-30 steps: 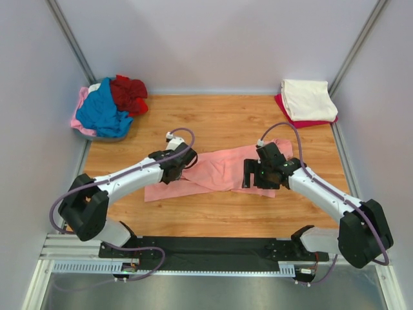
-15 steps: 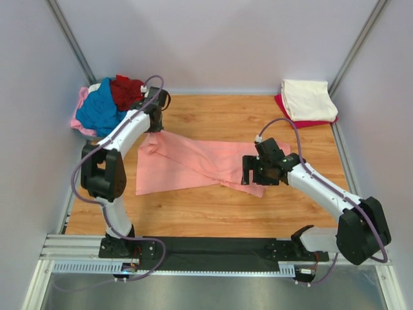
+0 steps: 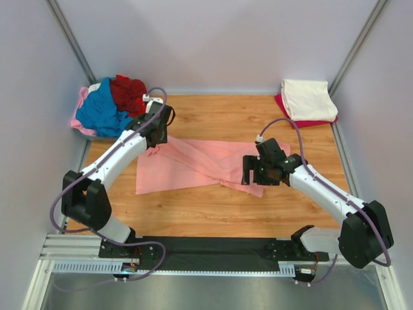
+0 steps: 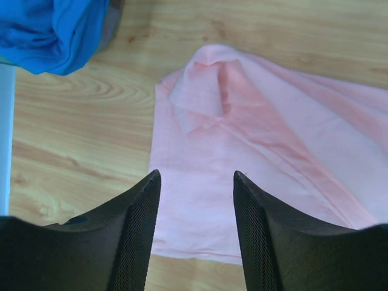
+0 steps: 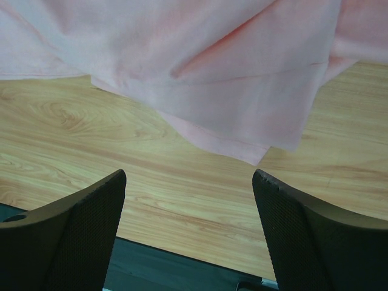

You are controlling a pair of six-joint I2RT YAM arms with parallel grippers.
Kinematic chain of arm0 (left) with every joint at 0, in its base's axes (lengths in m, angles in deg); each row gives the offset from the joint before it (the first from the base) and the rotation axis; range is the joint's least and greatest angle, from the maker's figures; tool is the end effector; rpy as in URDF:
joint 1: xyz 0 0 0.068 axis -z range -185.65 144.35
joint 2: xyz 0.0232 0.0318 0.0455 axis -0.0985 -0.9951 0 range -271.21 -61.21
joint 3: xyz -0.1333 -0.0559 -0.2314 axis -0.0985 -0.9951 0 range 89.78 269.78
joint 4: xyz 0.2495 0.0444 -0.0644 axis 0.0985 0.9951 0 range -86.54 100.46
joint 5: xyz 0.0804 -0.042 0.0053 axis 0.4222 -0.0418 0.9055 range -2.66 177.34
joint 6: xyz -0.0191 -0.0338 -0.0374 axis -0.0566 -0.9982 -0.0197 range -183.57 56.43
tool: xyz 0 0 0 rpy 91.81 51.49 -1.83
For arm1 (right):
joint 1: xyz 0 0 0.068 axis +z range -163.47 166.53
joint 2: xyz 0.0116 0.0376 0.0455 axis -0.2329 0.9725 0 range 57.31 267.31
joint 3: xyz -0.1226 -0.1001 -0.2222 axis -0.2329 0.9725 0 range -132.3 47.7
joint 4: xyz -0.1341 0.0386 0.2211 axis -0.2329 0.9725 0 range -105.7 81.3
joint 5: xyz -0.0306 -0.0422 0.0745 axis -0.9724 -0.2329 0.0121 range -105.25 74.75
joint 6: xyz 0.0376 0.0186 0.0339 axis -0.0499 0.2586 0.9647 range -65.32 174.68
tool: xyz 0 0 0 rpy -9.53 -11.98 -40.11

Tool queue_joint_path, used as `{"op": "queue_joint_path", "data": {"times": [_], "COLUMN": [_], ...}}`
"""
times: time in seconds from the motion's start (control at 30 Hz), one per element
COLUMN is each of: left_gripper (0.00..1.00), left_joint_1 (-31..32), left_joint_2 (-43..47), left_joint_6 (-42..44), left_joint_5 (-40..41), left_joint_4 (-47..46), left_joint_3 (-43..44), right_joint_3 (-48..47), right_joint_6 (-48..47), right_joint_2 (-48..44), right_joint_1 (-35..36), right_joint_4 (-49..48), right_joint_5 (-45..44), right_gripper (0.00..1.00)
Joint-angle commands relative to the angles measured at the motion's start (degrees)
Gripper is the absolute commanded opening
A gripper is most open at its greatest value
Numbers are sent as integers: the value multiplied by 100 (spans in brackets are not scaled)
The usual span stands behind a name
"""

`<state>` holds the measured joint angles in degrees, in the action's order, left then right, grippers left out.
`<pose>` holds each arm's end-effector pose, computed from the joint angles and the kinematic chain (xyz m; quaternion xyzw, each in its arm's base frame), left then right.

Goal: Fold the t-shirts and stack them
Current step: Flatten the tshirt out

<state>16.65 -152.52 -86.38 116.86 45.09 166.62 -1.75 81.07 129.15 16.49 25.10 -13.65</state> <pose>0.3182 -0.1115 0.2874 -0.0783 0.9246 0.1169 0.3539 0.2045 0.1189 0.2286 -0.0335 0.9721 0.1214 0.1978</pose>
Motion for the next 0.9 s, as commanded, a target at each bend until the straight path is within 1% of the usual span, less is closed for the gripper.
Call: {"op": "queue_joint_path", "data": {"times": [0.0,0.07,0.1,0.17,0.33,0.4,0.53,0.67,0.87], "left_gripper": [58,58,59,61,65,66,67,67,66], "left_joint_1": [28,28,28,20,-191,-270,-516,-613,-640], "left_joint_2": [262,184,1,-298,-546,-695,-1064,-1503,-1785], "left_joint_6": [-163,-136,-84,-5,276,321,277,233,224], "left_joint_5": [424,388,353,274,-191,-209,-517,-535,-798], "left_joint_4": [-698,-875,-919,-1085,-1718,-1825,-1711,-1359,-1166], "left_joint_3": [-720,-915,-995,-1039,-1171,-1110,-794,-276,-90], "right_joint_3": [-47,-38,-30,6,14,14,-3,-38,-144], "right_joint_6": [59,68,59,50,68,50,15,-2,-64], "right_joint_2": [24,24,32,41,-11,-46,-38,32,138], "right_joint_1": [72,81,72,72,72,72,72,72,72], "right_joint_4": [-177,-160,-177,-186,-169,-151,-89,-98,-28], "right_joint_5": [15,-2,-2,-3,112,103,59,68,15], "right_gripper": [86,87,87,87,86,86,87,86,87]}}
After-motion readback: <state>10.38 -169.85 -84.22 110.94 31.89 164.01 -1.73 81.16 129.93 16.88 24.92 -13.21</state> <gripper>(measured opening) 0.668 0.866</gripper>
